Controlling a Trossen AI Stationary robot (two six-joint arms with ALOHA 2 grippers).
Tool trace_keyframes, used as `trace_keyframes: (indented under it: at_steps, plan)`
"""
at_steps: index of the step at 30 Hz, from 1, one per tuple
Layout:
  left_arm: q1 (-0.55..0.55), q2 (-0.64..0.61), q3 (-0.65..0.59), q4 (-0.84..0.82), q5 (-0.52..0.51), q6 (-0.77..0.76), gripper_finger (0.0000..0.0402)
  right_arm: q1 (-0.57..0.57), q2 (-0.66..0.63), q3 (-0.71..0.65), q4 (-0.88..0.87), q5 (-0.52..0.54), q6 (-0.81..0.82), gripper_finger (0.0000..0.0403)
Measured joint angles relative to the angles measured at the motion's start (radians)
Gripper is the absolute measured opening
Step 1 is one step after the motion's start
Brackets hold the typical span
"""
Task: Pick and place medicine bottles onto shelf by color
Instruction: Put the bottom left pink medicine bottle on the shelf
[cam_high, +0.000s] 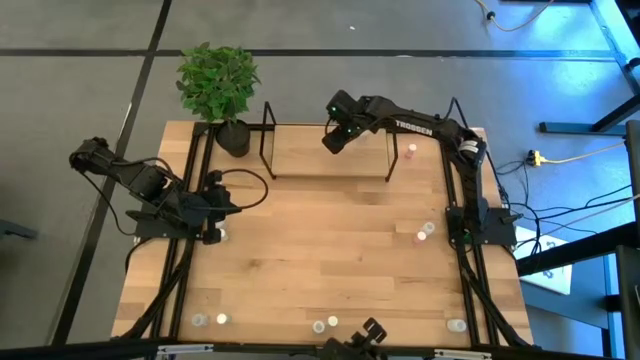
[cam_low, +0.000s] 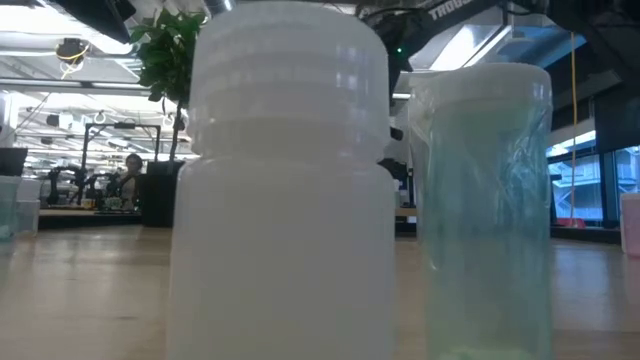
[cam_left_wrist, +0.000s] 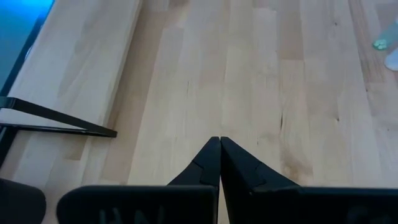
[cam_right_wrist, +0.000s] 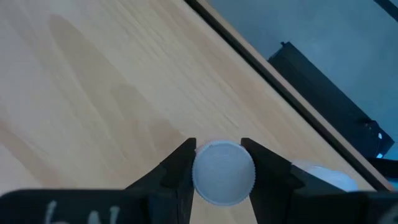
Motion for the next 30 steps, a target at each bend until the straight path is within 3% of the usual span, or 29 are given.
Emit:
trace_keyframes:
  at_steps: [9,14,30]
  plan:
    - [0.0,0.0,0.0,0.0,0.0,0.0,0.0,-0.013,0.053,0.0,0.014,0.002,-0.028,0.0123]
    - [0.0,0.0,0.0,0.0,0.001,0.0,0.0,-0.02,0.058,-0.001,0.035,0.059,-0.034,0.0123]
    - [0.0,0.0,0.0,0.005,0.0,-0.002,0.0,-0.038,0.059,-0.001,0.04,0.007,-0.072,0.0123]
